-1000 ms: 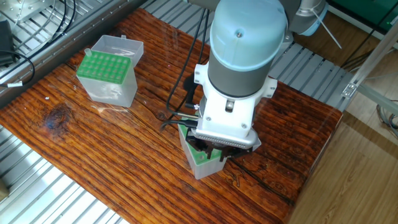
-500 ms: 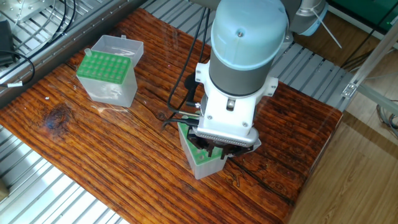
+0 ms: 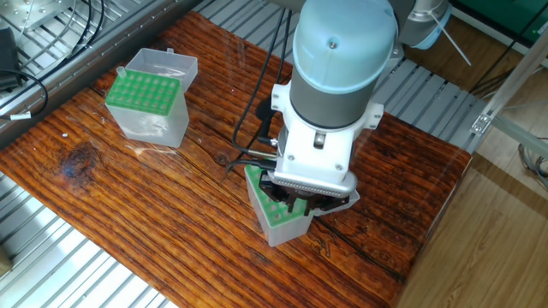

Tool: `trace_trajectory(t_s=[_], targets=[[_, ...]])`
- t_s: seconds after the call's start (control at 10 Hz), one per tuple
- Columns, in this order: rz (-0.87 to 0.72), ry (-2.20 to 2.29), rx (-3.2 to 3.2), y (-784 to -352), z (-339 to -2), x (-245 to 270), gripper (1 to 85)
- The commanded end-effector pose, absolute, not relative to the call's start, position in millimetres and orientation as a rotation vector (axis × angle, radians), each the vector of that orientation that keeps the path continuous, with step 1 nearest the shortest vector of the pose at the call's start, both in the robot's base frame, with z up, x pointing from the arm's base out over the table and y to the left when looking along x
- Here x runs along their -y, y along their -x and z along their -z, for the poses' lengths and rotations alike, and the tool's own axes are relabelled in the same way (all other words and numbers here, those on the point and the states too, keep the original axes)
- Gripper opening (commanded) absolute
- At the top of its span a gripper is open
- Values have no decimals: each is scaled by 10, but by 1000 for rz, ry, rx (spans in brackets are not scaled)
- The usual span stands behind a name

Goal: Transfer all large pipette tips from one holder to another

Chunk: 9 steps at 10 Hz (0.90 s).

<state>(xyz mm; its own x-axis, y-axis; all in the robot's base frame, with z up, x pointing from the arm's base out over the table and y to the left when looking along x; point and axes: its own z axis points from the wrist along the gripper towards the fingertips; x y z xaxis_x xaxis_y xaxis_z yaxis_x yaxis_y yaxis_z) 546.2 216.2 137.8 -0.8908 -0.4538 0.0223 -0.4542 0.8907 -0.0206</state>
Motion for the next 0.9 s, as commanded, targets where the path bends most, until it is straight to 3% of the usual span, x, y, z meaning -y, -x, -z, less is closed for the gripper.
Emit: trace_trajectory(t_s=[0.0,0.8], targets=[[-21,-725,3039,-5443,-1387,-2175,283],[-26,-709,3042,-5472,-1411,-2220,263]])
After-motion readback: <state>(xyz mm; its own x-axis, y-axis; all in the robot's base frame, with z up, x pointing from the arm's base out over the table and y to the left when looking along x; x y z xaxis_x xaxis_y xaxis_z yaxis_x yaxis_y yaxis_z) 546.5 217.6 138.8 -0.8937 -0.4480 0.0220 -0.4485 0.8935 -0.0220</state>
